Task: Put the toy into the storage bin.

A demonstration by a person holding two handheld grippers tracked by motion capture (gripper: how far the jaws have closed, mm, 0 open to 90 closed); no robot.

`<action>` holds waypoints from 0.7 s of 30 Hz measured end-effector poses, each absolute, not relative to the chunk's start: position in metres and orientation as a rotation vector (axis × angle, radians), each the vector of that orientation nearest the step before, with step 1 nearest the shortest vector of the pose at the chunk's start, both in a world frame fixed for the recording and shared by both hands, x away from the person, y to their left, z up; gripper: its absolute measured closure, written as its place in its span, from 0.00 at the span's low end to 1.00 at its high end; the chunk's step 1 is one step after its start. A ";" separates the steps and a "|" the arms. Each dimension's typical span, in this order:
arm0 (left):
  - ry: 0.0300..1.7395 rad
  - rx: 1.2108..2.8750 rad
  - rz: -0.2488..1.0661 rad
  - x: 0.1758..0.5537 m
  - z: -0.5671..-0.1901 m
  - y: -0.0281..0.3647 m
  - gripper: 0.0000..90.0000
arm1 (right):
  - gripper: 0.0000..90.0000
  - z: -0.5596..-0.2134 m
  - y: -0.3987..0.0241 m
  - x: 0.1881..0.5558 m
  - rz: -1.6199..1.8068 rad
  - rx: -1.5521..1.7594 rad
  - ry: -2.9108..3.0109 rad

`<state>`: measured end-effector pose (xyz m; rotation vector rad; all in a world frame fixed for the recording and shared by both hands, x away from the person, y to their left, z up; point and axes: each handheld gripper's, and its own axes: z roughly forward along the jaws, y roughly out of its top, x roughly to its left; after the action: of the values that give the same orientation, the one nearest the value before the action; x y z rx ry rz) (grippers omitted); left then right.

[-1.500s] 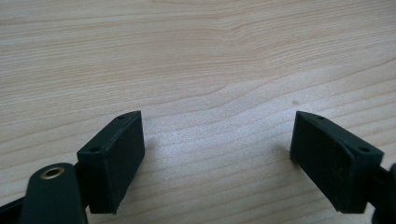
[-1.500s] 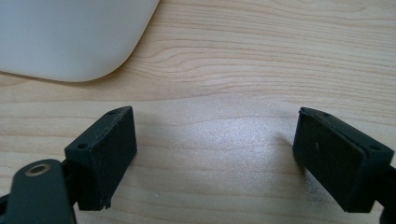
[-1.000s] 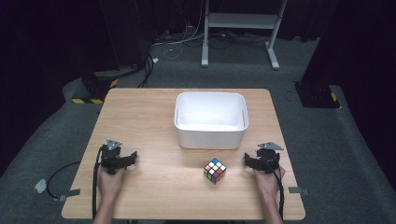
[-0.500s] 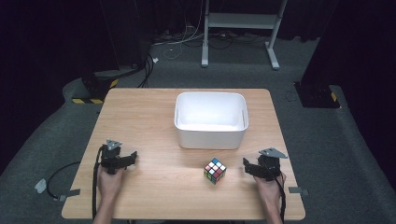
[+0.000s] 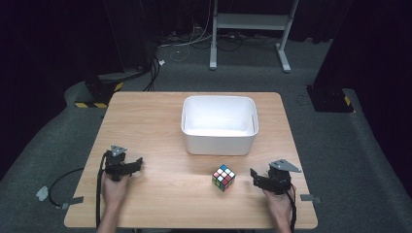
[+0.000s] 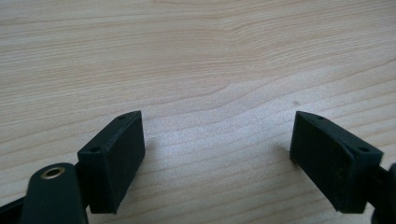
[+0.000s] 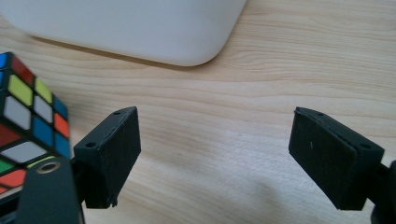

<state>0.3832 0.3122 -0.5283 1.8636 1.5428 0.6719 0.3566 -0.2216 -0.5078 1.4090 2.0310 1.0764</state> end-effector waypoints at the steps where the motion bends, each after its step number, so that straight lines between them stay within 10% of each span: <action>1: 1.543 1.863 0.673 0.383 -0.528 0.312 0.20 | 0.19 -0.508 -0.220 0.354 1.086 1.406 2.035; 21: 1.543 1.863 0.673 0.383 -0.528 0.312 0.20 | 0.18 -0.506 -0.211 0.334 1.130 1.334 2.068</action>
<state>0.3832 0.3122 -0.5283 1.8633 1.5430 0.6728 0.3335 -0.2110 -0.5063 1.3336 2.0676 1.1300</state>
